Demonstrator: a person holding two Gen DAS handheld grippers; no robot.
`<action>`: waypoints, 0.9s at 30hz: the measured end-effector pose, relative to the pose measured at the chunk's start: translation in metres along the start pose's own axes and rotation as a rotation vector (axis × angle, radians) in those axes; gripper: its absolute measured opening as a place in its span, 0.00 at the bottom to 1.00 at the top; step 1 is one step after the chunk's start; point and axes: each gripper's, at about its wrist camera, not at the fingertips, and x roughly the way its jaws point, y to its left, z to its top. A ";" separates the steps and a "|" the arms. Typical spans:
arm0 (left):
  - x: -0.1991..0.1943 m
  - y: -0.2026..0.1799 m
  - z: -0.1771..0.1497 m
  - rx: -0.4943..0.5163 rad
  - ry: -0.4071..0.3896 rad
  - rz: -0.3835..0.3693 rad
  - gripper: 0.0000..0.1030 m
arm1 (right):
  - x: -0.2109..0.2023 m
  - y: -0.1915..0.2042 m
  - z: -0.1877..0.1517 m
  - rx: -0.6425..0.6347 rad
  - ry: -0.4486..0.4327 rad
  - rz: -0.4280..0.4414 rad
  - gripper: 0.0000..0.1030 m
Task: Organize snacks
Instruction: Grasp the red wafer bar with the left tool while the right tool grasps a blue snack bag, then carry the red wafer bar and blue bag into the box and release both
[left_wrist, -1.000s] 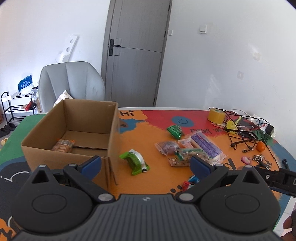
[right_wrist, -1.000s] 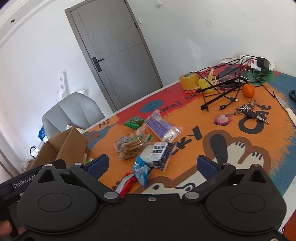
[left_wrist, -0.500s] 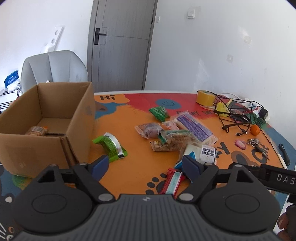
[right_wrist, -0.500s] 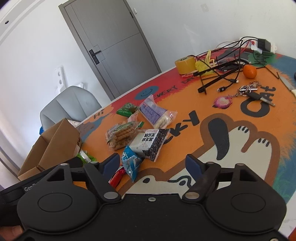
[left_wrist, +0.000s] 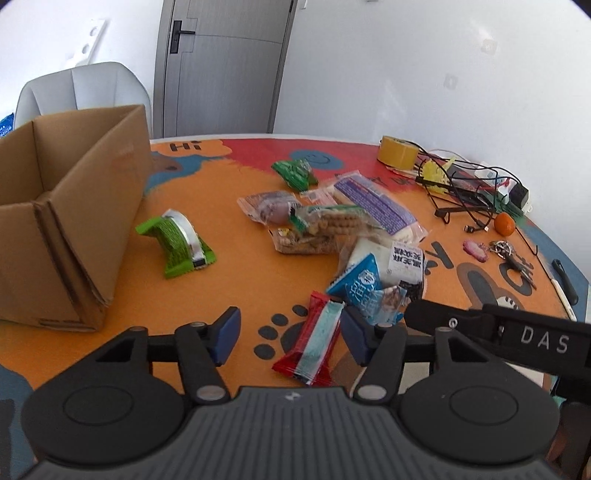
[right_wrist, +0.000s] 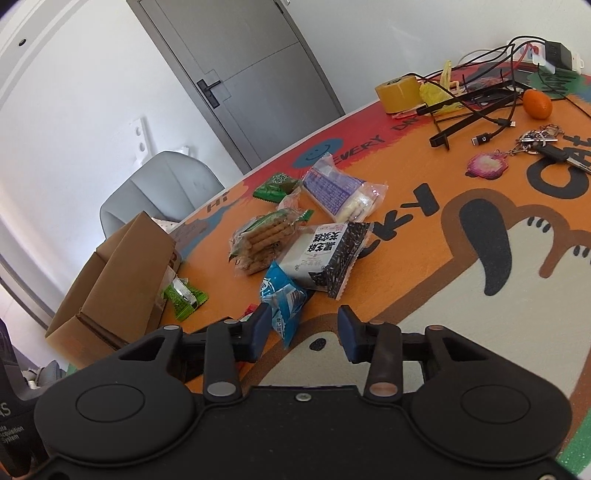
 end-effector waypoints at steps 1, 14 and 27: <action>0.003 0.000 -0.001 -0.004 0.010 -0.006 0.52 | 0.001 -0.001 0.000 0.005 0.001 0.000 0.40; -0.007 0.016 0.004 -0.022 -0.010 0.024 0.18 | 0.022 0.007 0.001 -0.001 0.020 0.019 0.43; -0.024 0.032 0.009 -0.050 -0.050 0.052 0.18 | 0.038 0.023 0.001 -0.049 0.020 -0.003 0.29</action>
